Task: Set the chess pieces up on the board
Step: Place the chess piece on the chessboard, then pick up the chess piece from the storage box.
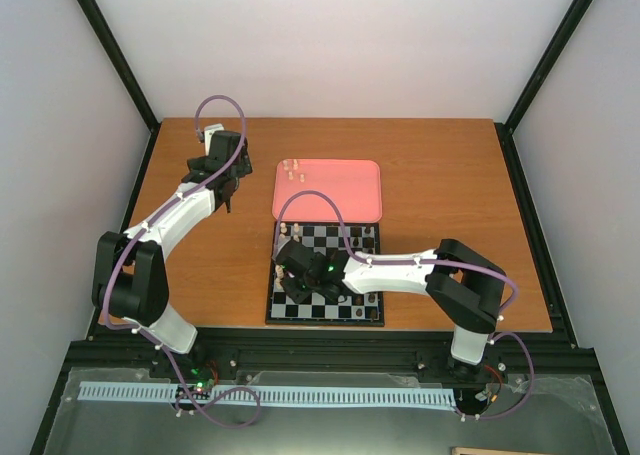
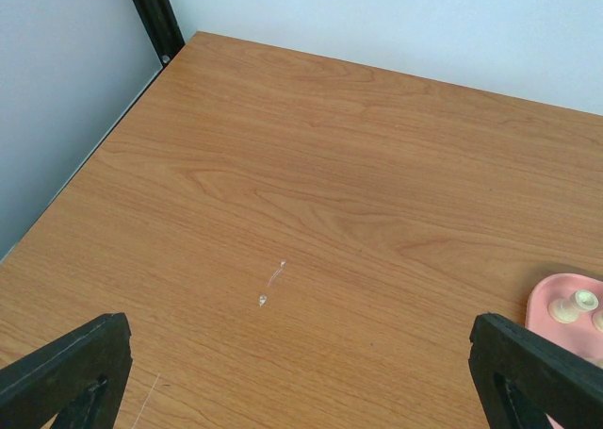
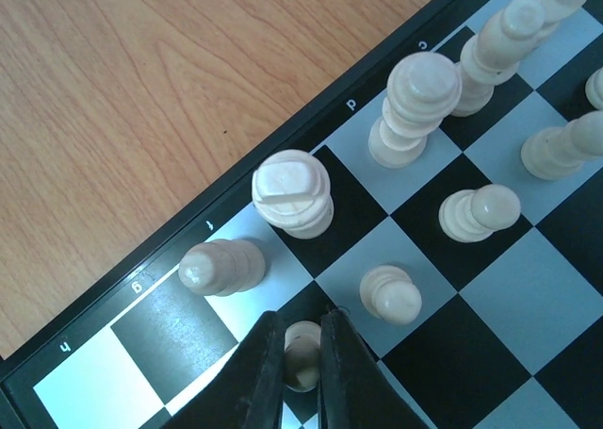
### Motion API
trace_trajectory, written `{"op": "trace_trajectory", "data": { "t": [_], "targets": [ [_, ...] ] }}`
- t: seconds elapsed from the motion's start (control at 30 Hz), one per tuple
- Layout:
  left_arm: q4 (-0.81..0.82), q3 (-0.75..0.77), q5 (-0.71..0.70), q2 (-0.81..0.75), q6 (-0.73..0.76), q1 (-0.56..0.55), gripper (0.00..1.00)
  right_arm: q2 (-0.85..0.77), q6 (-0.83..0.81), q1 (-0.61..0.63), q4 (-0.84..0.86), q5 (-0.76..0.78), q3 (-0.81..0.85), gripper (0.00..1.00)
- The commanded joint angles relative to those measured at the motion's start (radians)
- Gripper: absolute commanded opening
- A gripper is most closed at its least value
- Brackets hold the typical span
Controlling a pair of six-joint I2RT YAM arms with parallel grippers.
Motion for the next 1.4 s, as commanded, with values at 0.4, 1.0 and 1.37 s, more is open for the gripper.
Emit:
{"op": "trace_trajectory", "data": {
  "t": [0.4, 1.0, 1.37],
  "targets": [
    [-0.011, 0.030, -0.012, -0.012, 0.008, -0.005, 1.00, -0.054, 0.018, 0.026, -0.042, 0.035, -0.041, 0.31],
    [-0.014, 0.024, -0.011, -0.033, 0.010, -0.006, 1.00, -0.235, -0.044, 0.034, -0.182, 0.150, 0.028, 0.70],
    [-0.010, 0.011, 0.004, -0.060, 0.007, -0.005, 1.00, -0.136, -0.150, -0.177, -0.134, 0.166, 0.235, 1.00]
  ]
}}
